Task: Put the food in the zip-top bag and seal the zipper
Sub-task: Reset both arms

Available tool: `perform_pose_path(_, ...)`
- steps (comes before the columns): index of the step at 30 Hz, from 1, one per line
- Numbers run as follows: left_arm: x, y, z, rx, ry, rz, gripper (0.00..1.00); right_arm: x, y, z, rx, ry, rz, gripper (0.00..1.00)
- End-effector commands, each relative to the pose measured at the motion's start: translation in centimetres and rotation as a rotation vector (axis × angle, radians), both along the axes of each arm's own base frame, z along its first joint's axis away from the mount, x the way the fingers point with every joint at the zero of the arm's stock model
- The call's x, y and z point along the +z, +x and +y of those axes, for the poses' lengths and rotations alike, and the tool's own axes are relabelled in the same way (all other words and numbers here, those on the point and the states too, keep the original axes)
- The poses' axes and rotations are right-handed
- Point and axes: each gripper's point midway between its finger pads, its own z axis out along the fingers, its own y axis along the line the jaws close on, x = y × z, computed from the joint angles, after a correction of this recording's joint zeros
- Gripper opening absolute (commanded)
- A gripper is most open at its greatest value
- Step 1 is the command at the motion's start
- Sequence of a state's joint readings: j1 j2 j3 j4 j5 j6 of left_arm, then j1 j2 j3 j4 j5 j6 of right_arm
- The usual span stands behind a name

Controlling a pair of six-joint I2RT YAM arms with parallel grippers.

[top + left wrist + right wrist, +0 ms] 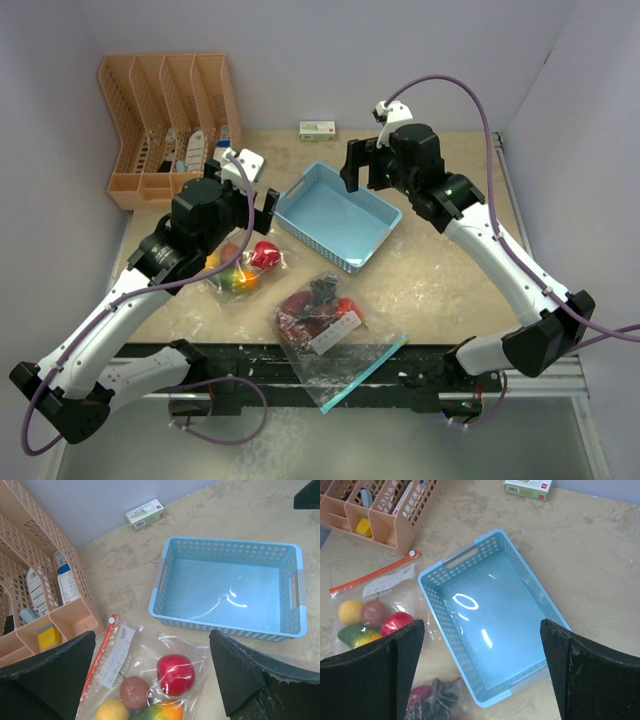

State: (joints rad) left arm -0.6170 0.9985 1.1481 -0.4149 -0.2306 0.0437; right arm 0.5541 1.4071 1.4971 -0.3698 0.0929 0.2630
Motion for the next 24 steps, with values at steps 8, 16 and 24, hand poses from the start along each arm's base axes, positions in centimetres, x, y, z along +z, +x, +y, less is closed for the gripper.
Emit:
perform_pose_path(8,2.53,-0.16,0.2,0.006,-0.054,-0.051,0.99,1.27,-0.33,-0.7,-0.027,0.021,-0.03,1.0)
perform_pose_path(16,2.39,-0.13,0.2,0.008,-0.053,-0.048,0.99,1.46,-0.43,-0.78,-0.025,0.02,-0.035,0.99)
perform_pose_path(24,2.37,-0.15,0.25,0.01,-0.053,-0.048,0.99,1.48,-0.41,-0.81,-0.027,0.02,-0.036,1.0)
